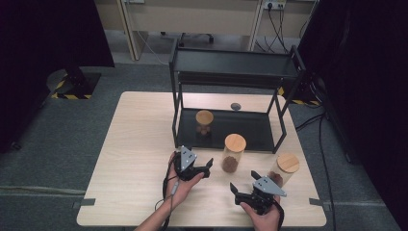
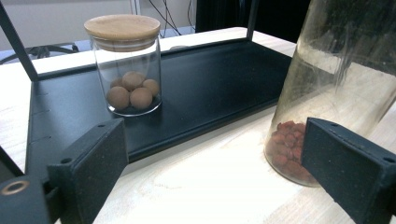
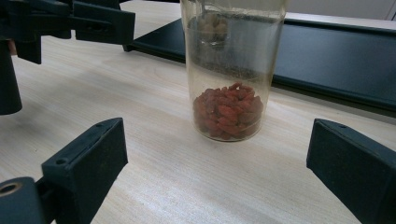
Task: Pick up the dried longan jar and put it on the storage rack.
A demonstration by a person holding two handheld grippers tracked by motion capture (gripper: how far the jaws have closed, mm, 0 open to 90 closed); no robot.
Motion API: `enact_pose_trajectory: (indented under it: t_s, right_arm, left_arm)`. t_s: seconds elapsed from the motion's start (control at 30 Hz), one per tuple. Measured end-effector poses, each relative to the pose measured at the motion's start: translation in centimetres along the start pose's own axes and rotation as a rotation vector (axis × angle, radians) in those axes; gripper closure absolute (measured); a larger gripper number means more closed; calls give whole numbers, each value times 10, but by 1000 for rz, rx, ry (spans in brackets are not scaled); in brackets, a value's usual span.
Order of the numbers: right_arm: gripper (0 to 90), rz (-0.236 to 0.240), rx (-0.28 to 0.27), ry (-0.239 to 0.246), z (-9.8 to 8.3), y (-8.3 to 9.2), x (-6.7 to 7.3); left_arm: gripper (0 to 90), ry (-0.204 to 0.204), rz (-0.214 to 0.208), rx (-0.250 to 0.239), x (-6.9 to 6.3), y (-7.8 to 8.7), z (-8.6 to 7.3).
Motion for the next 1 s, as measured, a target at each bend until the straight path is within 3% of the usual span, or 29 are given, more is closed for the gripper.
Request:
enact_pose_trajectory:
  t_s: [1.0]
  right_arm:
    - [53,0,0,1,0,0,0]
  left_arm:
    - [72,14,-26,22,-3,16,-20]
Point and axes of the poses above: each handheld gripper's, and its own axes: y roughly backward along the jaws, z roughly out of its top, x roughly to its left, the point moved 9 cm from there along -y, roughly forward along the jaws
